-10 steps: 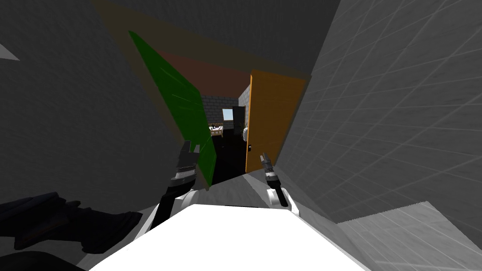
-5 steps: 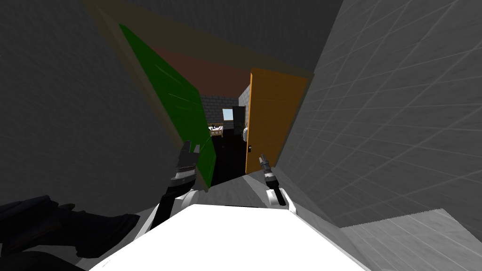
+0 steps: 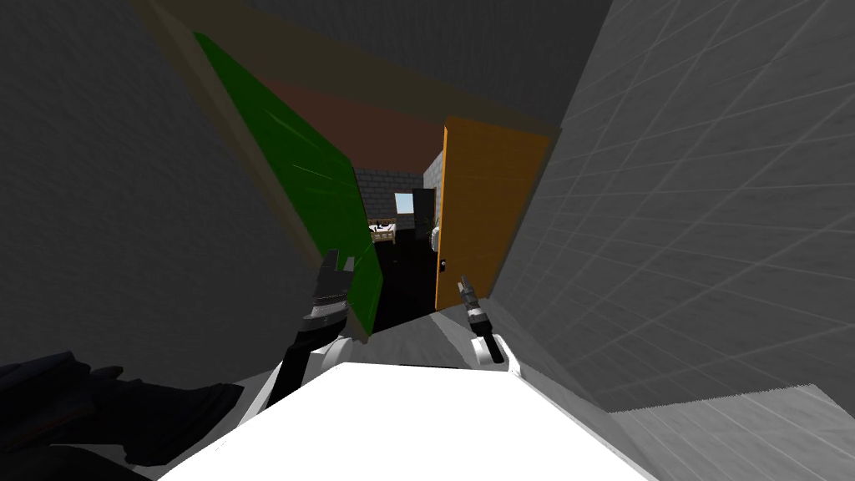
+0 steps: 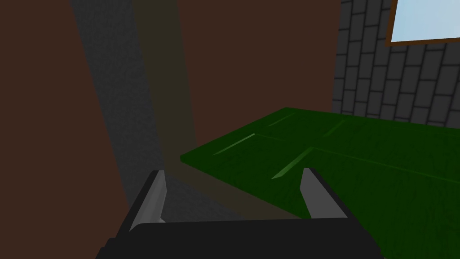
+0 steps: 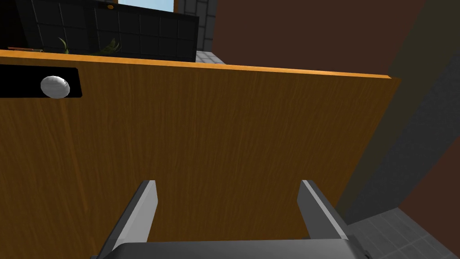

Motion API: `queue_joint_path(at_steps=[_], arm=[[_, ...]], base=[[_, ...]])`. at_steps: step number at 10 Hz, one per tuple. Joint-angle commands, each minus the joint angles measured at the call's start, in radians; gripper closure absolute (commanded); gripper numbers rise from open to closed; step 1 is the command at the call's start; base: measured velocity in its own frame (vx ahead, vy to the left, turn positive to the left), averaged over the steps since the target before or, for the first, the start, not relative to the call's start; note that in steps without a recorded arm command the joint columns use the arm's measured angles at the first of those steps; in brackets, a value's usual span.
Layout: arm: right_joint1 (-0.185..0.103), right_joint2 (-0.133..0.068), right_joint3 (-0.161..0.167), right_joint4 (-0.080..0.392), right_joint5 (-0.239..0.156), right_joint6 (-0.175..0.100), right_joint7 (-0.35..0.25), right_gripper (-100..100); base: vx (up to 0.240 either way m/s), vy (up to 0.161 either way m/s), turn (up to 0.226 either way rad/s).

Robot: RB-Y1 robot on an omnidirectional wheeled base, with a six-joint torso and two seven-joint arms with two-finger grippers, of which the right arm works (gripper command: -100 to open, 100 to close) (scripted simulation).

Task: Push the door open

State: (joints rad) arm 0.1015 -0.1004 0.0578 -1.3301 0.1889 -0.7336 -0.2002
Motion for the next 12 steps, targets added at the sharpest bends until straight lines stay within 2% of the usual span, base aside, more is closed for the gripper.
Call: queue_joint_path(at_steps=[1, 2, 3, 4, 7, 9, 10, 12], arm=[[-0.010, 0.000, 0.000, 0.032, 0.003, -0.006, -0.004, -100], [-0.026, -0.002, -0.001, 0.073, 0.009, -0.013, -0.012, -100], [-0.026, -0.002, -0.001, 0.079, 0.009, -0.013, -0.012, -100], [-0.043, -0.003, -0.001, 0.117, 0.015, -0.021, -0.020, -100], [-0.058, -0.005, -0.001, 0.169, 0.021, -0.028, -0.028, -100], [-0.089, -0.008, -0.001, 0.236, 0.032, -0.042, -0.043, -100], [-0.089, -0.008, -0.001, 0.256, 0.032, -0.042, -0.043, -100], [-0.117, -0.010, -0.001, 0.327, 0.042, -0.056, -0.056, -100]], base=[[0.039, -0.016, 0.005], [0.055, -0.016, 0.012], [0.047, -0.012, 0.006], [0.044, -0.016, 0.008], [0.044, -0.020, 0.008], [0.068, -0.024, 0.012], [0.063, -0.019, 0.009], [0.069, -0.023, 0.010]])
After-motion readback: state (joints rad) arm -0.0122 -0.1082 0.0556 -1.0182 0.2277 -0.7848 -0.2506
